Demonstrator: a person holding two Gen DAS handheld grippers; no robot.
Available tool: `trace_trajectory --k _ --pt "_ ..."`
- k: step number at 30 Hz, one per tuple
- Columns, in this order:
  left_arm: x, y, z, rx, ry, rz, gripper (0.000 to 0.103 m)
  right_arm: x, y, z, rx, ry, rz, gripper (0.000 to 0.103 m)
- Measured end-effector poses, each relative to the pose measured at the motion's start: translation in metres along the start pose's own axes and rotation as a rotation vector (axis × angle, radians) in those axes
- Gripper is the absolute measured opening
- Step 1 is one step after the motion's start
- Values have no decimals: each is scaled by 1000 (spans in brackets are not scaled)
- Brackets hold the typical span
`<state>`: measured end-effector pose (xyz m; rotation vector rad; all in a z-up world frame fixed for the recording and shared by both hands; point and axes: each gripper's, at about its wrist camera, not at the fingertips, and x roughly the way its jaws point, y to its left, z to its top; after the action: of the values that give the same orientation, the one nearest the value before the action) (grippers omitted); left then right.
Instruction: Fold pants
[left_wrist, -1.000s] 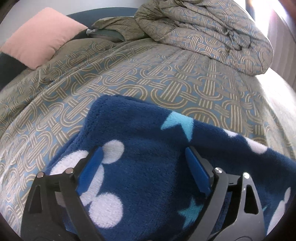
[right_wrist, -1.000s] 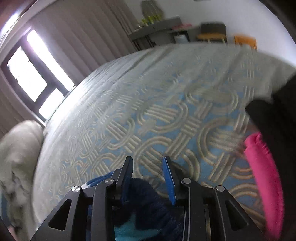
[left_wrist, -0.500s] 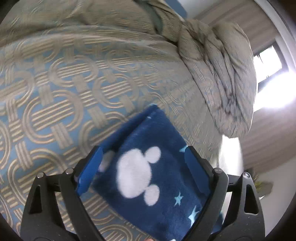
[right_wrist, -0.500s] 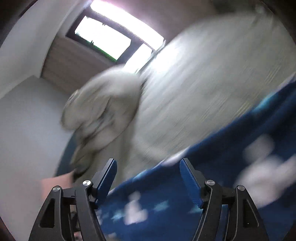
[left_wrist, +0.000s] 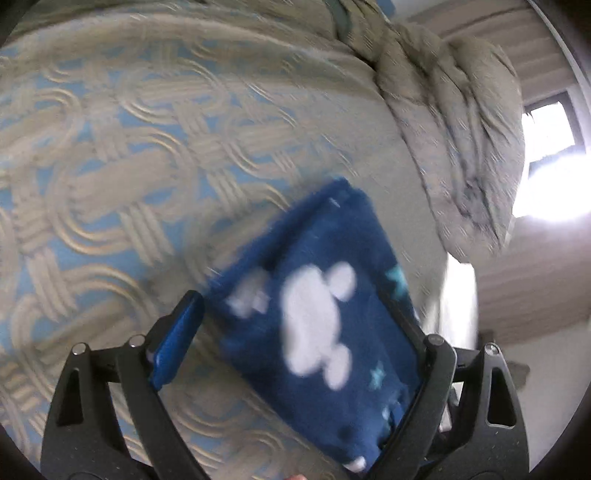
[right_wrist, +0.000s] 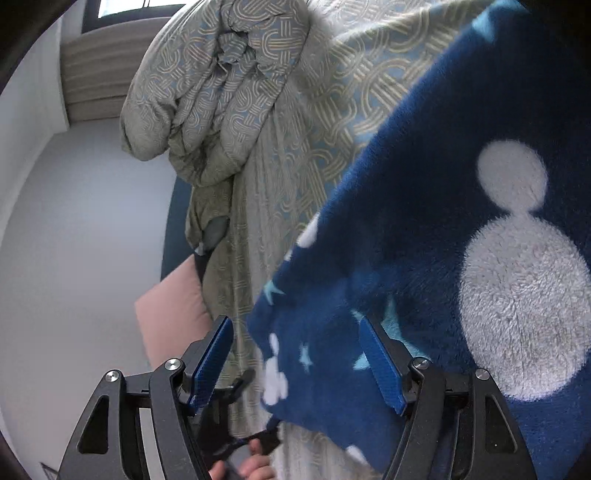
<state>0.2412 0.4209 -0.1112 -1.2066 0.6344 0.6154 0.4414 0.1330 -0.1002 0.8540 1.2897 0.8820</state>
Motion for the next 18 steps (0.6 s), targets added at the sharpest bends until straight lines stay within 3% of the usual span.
trace_trajectory --k 4,9,10,12,14,18 --pt "12 -12 -6 54 5 34 90 -11 -15 9 27 8 71 72" --pt "11 -17 -6 29 -44 -21 89 -7 -17 13 34 22 100 72" --pt "11 -20 -7 46 -62 -12 85 -8 -20 12 40 23 106 72" --pt "11 -26 -8 58 -86 -18 48 -6 -20 16 61 28 123 72" --pt "17 -30 -9 72 -85 -47 27 -9 -22 19 91 30 148 72" --pt "17 -37 -14 115 -114 -70 22 -6 -25 26 137 42 185 72"
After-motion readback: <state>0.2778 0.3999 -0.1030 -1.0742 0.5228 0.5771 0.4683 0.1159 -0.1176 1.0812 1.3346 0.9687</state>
